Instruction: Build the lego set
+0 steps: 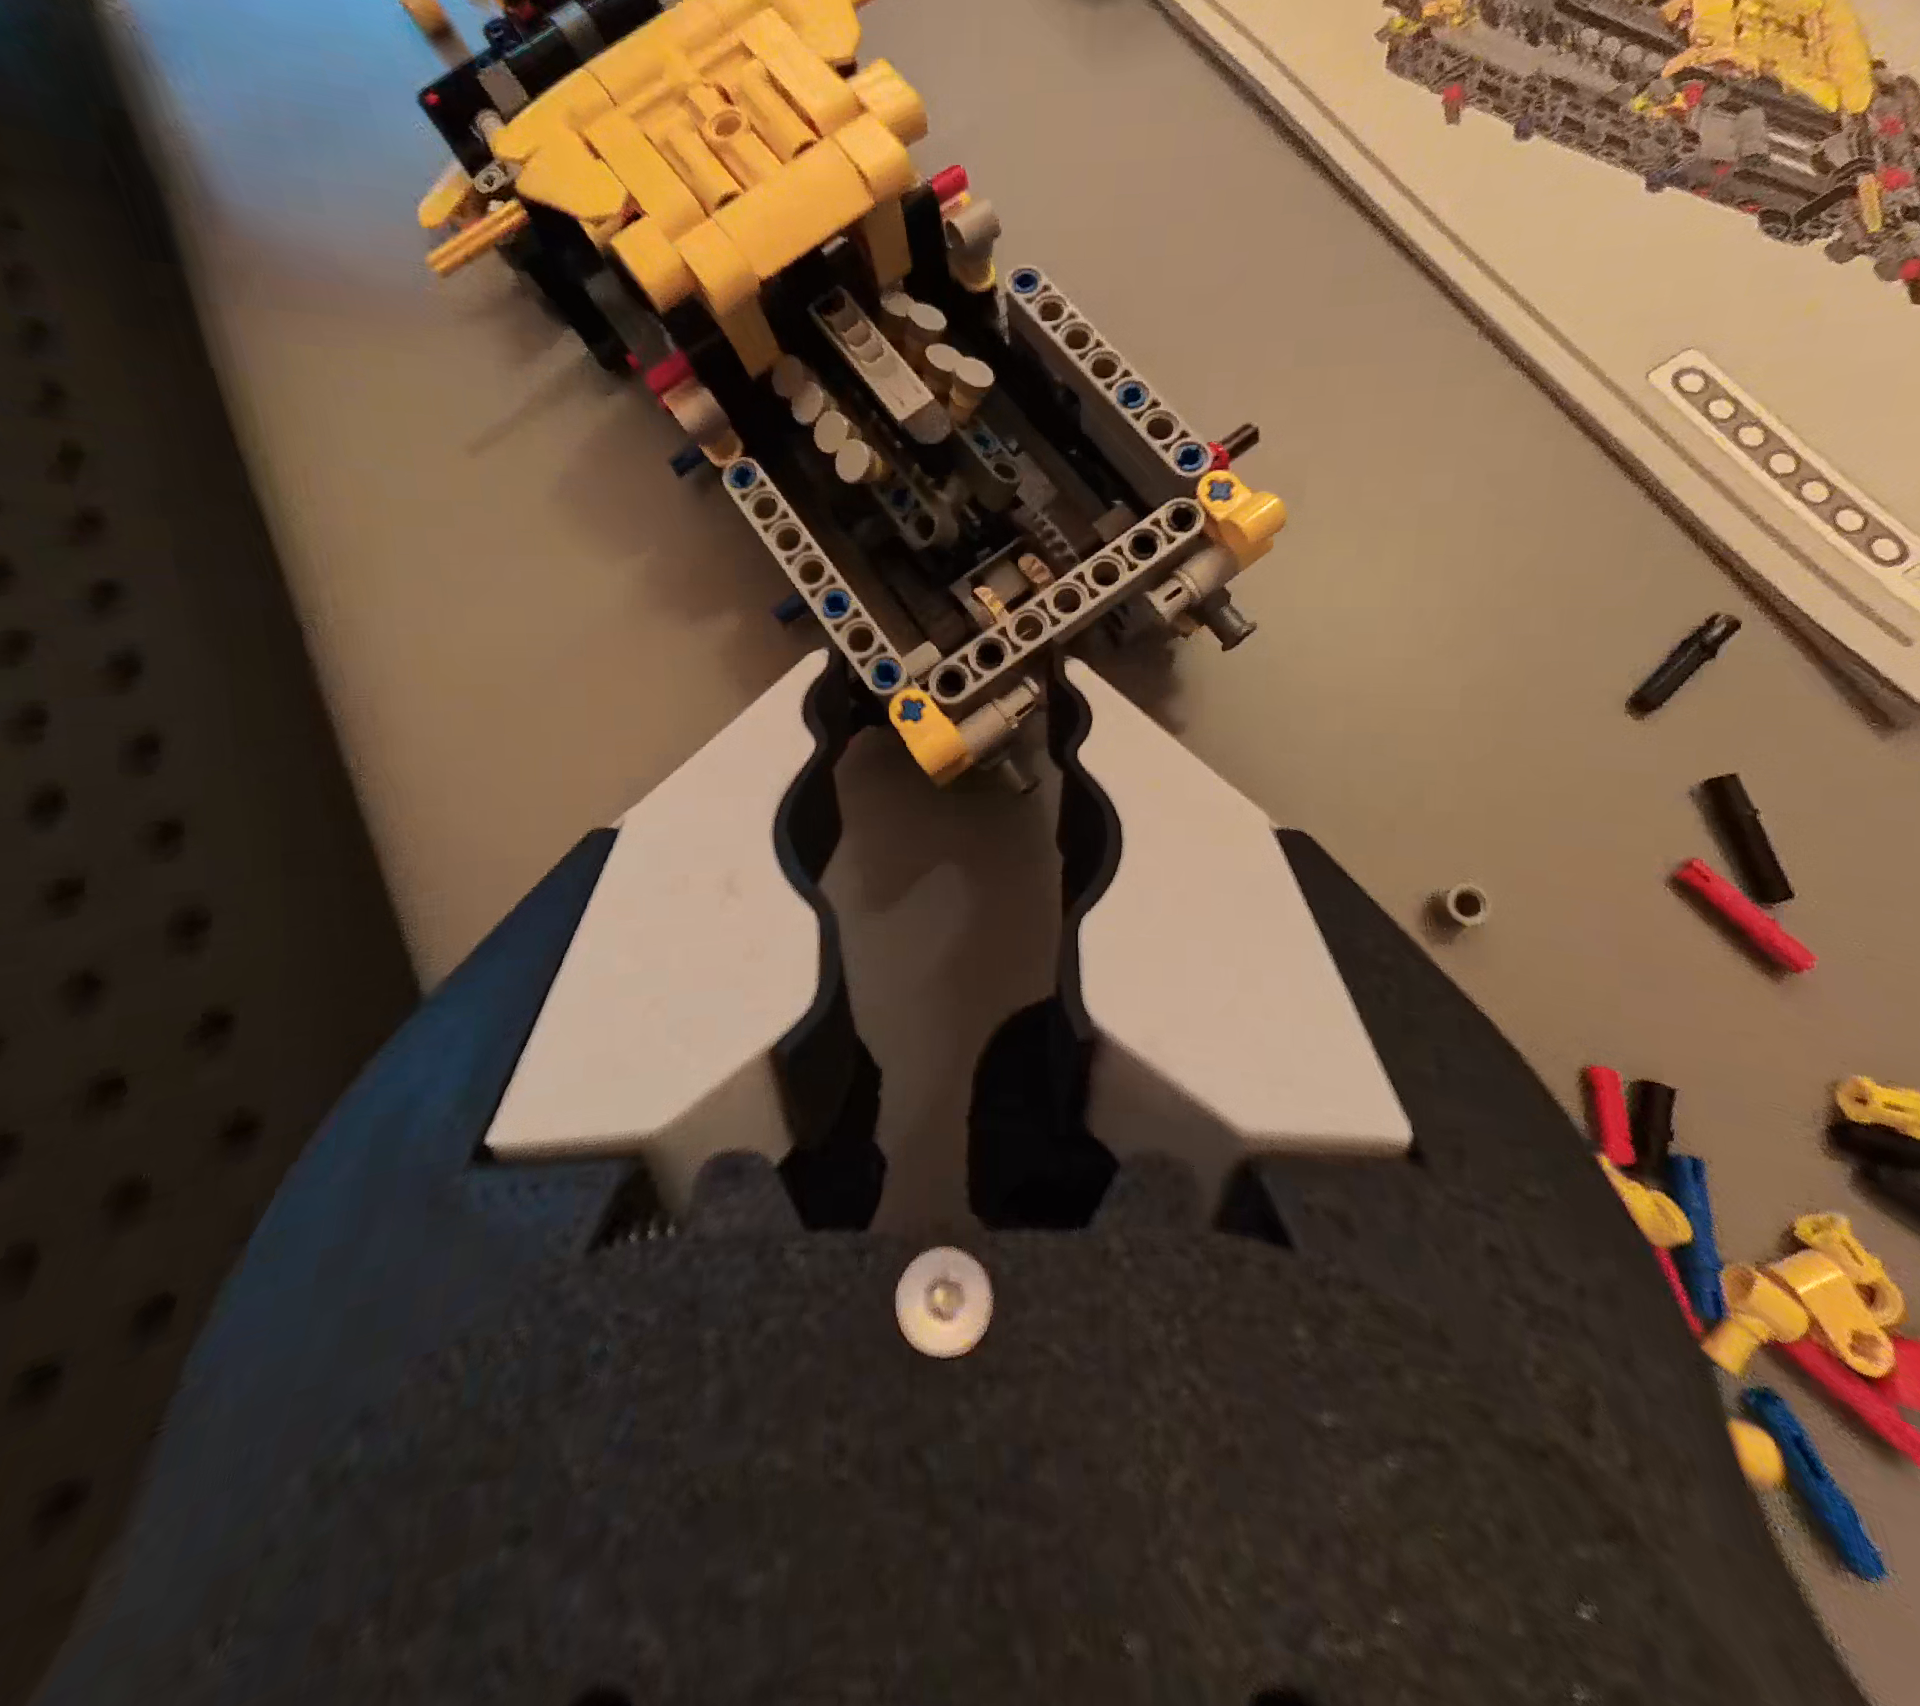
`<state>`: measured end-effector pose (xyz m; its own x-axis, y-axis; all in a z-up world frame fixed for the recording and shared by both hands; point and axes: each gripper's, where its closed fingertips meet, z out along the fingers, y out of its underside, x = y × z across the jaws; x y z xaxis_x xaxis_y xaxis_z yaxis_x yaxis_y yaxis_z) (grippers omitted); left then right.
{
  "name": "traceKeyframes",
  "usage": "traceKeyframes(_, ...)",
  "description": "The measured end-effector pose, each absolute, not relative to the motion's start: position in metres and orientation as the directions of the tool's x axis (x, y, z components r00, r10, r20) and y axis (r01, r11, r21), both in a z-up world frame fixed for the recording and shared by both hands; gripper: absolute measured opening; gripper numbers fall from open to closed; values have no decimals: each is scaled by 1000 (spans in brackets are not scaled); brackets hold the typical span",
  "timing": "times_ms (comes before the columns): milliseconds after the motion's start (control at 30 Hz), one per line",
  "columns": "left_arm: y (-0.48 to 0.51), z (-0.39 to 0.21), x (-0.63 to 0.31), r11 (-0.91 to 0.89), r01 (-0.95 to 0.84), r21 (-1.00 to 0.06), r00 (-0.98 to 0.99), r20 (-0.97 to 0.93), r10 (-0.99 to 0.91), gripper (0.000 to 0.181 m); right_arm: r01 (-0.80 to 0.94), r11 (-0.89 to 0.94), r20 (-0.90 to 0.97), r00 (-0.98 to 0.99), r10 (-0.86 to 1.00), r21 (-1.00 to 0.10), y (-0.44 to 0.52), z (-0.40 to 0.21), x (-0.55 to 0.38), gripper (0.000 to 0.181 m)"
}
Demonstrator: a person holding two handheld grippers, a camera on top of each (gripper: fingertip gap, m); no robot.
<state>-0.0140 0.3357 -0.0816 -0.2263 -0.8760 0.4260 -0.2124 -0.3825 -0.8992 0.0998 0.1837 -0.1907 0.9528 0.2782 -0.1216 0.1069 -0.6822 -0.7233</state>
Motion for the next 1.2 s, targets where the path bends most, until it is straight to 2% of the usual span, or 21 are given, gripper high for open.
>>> traceKeyframes(167,341,-96,-40,-300,-171,-938,-118,322,-939,48,108,-693,-128,951,280,-712,193,-192,101,37)
traceKeyframes(333,350,-92,-33,-324,-131,-937,-106,338,-935,49,75,-692,-148,955,257,-718,203,-193,94,37)
traceKeyframes(500,365,-92,-42,-297,-92,-951,-31,300,-953,48,48,-651,-93,979,180,-758,202,-183,97,41)
traceKeyframes(600,371,-89,-49,-350,-41,-936,-30,351,-936,48,-51,-526,-119,988,97,-849,202,-155,104,47)
traceKeyframes(733,369,-89,-51,-440,-53,-896,-94,443,-891,48,-119,-239,-94,989,-114,-964,196,-125,133,44)
traceKeyframes(767,366,-92,-51,-458,-78,-886,-114,464,-879,48,-105,-224,-77,989,-130,-969,192,-119,136,44)
traceKeyframes(833,363,-99,-49,-461,-120,-879,-108,473,-874,48,-108,-211,-68,980,-190,-971,185,-115,147,32)
traceKeyframes(967,365,-108,-47,-409,-143,-901,-57,420,-906,48,-231,-221,-197,966,-168,-947,188,-128,153,40)
traceKeyframes(1200,375,-102,-51,-469,-90,-878,-47,474,-879,48,-256,-253,-214,959,-184,-933,188,-138,155,35)
